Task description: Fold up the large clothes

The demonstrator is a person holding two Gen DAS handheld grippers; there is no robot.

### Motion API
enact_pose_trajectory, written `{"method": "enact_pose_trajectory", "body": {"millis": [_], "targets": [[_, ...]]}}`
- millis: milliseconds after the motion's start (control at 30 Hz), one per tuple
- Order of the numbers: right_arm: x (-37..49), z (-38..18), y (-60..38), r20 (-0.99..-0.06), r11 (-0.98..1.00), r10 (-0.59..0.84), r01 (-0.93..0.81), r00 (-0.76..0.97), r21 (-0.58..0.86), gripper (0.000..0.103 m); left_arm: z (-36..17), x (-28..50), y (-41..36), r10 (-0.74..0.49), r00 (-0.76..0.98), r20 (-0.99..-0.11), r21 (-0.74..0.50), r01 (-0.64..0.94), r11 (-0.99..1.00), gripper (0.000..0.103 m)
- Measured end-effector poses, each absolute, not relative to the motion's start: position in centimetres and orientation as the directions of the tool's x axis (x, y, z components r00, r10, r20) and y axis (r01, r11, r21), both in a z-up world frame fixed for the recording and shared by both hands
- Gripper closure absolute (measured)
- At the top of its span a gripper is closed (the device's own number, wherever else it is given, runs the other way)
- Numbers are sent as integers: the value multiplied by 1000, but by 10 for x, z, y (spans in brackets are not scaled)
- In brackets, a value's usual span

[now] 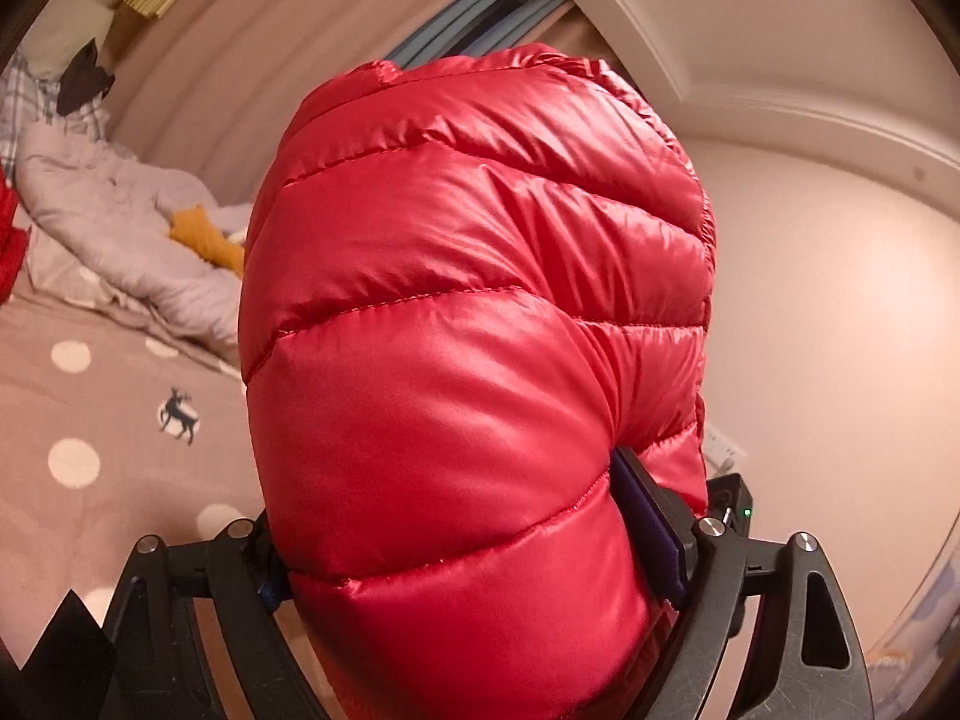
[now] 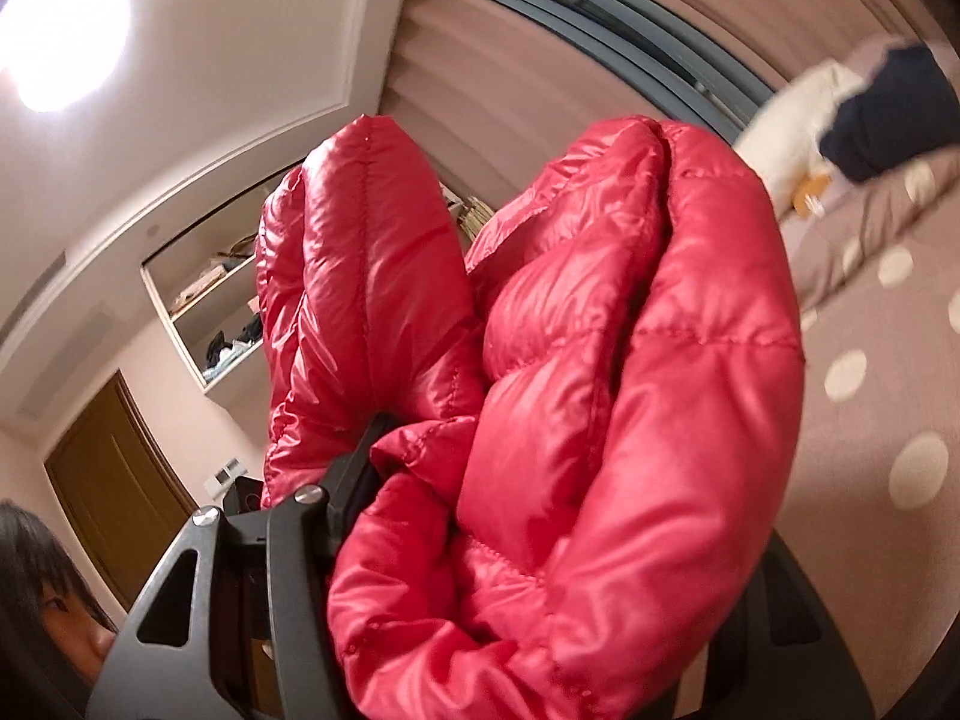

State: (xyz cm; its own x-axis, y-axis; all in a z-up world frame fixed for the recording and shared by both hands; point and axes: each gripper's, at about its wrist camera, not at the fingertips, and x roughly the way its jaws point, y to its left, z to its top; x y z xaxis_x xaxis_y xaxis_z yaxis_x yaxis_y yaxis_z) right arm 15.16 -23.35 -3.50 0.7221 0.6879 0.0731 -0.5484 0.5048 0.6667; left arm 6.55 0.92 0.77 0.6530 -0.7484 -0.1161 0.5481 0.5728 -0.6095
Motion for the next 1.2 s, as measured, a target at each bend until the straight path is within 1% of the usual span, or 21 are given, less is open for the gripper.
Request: {"method": "enact_pose_trajectory", "body": {"millis": [67,133,200,267,333,433,467,500,533,567,600,667,733,767,833,867,900,967,1033,1133,1200], "targets": [[168,-32,-230,44,546,664,-523,747,655,44,-1,83,15,-741,660,-125,-623,529,576,14],[191,-39,-228,6,597,625,-482,781,641,44,-18,110,17,-717,678,-164,-646,475,597,14],[219,-54,-228,-67,644,581,-407,811,648,44,-42,146,18,-677,703,-218,-659,406,633,14],[251,-82,-235,-141,692,534,-335,833,640,44,-78,186,10,-653,696,-299,-673,331,661,14],[291,-122,-242,-267,724,489,-215,831,655,45,-123,222,3,-648,638,-417,-697,234,678,14],[349,-214,-260,-484,720,448,17,752,693,46,-210,261,2,-631,510,-584,-723,26,690,14],[362,-240,-263,-558,729,436,87,706,679,46,-218,263,3,-636,502,-586,-726,22,687,12],[368,-256,-268,-578,717,441,119,686,687,44,-218,262,3,-641,495,-586,-726,30,687,12],[370,-264,-272,-573,700,445,132,688,702,31,-212,261,3,-635,495,-593,-715,40,698,12],[370,-261,-278,-604,717,396,178,691,674,11,-204,258,2,-611,501,-613,-687,43,725,12],[369,-250,-280,-649,762,316,222,692,609,4,-200,260,2,-583,509,-633,-660,38,750,12],[358,-219,-276,-651,847,183,218,737,485,1,-185,246,2,-501,553,-666,-594,14,804,12],[345,-192,-274,-635,885,122,206,763,418,2,-168,233,4,-406,603,-687,-523,-21,852,12],[335,-175,-273,-627,900,93,204,774,385,1,-152,219,3,-329,650,-685,-462,-38,886,12],[316,-151,-264,-598,925,77,167,798,341,0,-116,188,0,-186,760,-623,-347,-56,936,11],[305,-136,-262,-582,944,69,136,810,302,0,-107,180,5,-138,791,-596,-311,-68,948,8],[293,-125,-256,-566,958,59,113,822,264,0,-94,171,7,-95,815,-571,-284,-87,955,2],[263,-103,-249,-520,977,33,83,853,198,0,-67,146,7,-10,857,-515,-236,-131,963,1],[234,-92,-253,-500,981,11,89,866,175,0,-44,121,7,14,889,-458,-210,-124,970,1],[204,-72,-253,-491,979,33,71,871,193,0,-31,90,4,-50,935,-352,-223,-32,974,1],[181,-60,-247,-459,980,21,73,888,186,0,-20,77,6,-56,941,-335,-211,-17,977,1]]}}
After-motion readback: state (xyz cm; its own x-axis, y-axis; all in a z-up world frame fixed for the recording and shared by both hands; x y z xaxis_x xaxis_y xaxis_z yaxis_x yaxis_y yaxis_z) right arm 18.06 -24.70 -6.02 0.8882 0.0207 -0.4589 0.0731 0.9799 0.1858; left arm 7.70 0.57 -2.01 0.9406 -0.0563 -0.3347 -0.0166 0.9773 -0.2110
